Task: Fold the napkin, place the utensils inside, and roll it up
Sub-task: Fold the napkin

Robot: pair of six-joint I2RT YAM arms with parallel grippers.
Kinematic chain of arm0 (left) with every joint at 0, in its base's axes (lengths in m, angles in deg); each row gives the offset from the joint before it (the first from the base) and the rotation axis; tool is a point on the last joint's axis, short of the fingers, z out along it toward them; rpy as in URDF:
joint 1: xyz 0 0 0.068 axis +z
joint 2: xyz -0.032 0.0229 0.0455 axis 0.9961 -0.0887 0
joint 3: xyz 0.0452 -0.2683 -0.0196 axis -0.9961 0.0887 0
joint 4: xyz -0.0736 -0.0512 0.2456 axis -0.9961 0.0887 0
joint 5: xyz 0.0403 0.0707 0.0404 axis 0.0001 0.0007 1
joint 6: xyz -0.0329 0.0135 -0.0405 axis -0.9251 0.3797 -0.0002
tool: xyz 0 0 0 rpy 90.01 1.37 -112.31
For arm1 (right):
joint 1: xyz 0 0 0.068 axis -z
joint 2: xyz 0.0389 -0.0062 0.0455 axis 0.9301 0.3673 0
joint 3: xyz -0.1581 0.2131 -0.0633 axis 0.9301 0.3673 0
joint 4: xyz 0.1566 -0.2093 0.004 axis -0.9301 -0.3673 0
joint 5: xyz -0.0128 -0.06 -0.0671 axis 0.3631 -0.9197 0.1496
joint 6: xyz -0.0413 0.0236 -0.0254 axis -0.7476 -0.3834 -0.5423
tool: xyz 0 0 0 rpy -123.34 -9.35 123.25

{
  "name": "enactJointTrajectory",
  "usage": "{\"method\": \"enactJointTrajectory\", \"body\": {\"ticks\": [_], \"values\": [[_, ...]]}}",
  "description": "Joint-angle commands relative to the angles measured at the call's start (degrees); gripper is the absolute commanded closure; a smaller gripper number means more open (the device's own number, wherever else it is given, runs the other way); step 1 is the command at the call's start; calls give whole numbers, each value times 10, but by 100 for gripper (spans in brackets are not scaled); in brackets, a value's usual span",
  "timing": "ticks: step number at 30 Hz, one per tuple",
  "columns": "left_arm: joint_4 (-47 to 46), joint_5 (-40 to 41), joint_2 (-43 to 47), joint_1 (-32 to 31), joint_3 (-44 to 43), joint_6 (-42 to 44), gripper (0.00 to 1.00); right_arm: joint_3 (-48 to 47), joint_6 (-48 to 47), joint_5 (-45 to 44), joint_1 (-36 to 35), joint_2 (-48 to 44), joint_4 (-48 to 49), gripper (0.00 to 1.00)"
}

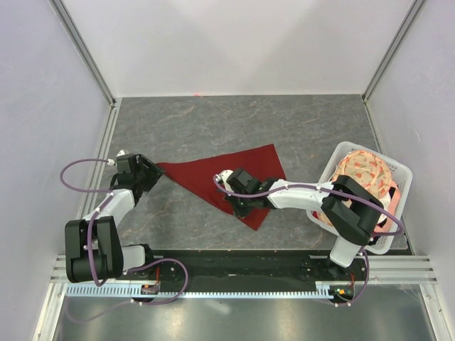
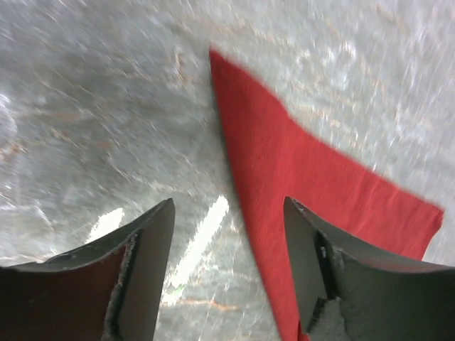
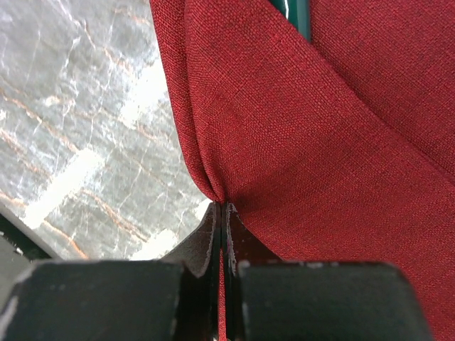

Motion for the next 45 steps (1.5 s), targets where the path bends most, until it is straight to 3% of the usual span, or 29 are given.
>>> {"method": "enactJointTrajectory", "body": {"ticks": [1, 9, 16, 24, 32, 45], "values": [[-71, 9, -15, 25, 0, -31, 36, 23, 13, 19, -2, -15, -23, 100], [-124, -30, -71, 49, -4, -45, 49, 26, 21, 23, -3, -15, -17, 100], [-175, -54, -103, 50, 1, -56, 51, 26, 25, 25, -3, -5, -16, 100], [-190, -65, -145, 52, -7, -67, 50, 25, 27, 30, -3, 0, -17, 100], [-193, -60, -168, 52, -14, -69, 55, 25, 31, 32, -3, 4, -15, 100], [-179, -51, -211, 54, -30, -74, 75, 25, 35, 32, -4, -1, -16, 100]]}}
